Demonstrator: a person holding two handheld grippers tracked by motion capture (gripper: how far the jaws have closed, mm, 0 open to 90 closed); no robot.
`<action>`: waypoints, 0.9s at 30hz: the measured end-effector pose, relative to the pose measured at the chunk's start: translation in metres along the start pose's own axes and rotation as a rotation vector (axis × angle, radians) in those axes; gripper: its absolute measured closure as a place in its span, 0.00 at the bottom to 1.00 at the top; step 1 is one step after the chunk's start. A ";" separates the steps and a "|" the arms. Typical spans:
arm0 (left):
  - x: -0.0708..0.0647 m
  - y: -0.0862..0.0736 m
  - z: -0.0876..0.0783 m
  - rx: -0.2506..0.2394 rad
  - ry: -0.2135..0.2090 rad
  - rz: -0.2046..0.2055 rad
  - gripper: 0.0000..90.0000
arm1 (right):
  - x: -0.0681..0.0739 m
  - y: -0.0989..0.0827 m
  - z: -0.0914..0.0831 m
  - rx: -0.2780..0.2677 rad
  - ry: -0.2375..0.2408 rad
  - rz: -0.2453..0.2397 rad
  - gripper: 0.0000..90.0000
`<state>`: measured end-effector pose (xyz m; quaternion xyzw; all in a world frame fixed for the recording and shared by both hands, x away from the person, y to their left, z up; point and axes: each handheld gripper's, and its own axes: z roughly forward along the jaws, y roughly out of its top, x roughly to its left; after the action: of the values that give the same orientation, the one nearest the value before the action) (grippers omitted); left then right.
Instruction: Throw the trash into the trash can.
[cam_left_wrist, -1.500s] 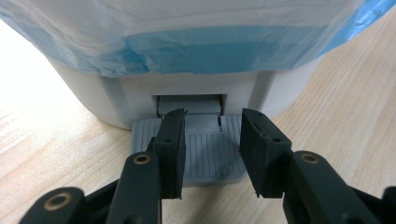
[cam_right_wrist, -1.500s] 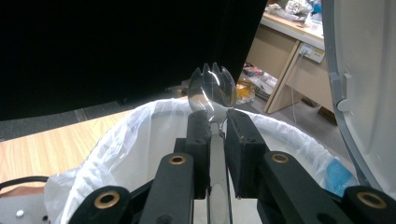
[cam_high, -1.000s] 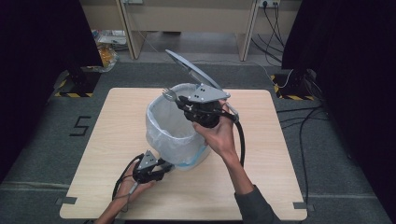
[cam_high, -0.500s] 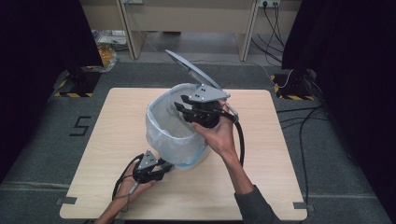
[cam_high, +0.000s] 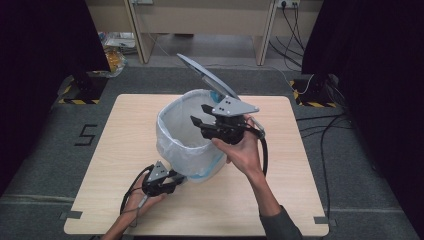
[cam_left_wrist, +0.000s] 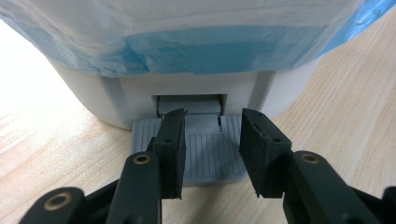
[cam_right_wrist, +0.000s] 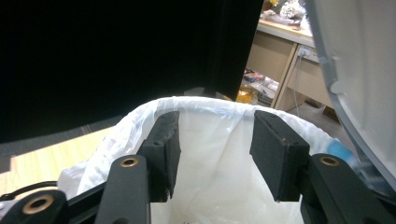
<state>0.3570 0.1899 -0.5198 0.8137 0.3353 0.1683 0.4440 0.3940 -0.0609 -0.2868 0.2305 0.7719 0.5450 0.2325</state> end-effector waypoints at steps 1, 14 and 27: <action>0.000 0.000 0.000 0.000 0.000 0.000 0.67 | -0.001 -0.002 -0.004 -0.005 0.001 0.005 0.58; 0.000 0.000 0.000 0.000 0.000 0.001 0.67 | -0.012 -0.027 -0.048 -0.028 -0.062 0.036 0.48; 0.000 0.000 0.000 -0.003 0.001 0.001 0.67 | -0.026 -0.046 -0.076 -0.032 -0.119 0.055 0.47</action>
<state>0.3570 0.1899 -0.5200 0.8131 0.3348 0.1693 0.4451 0.3629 -0.1462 -0.3051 0.2797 0.7412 0.5490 0.2665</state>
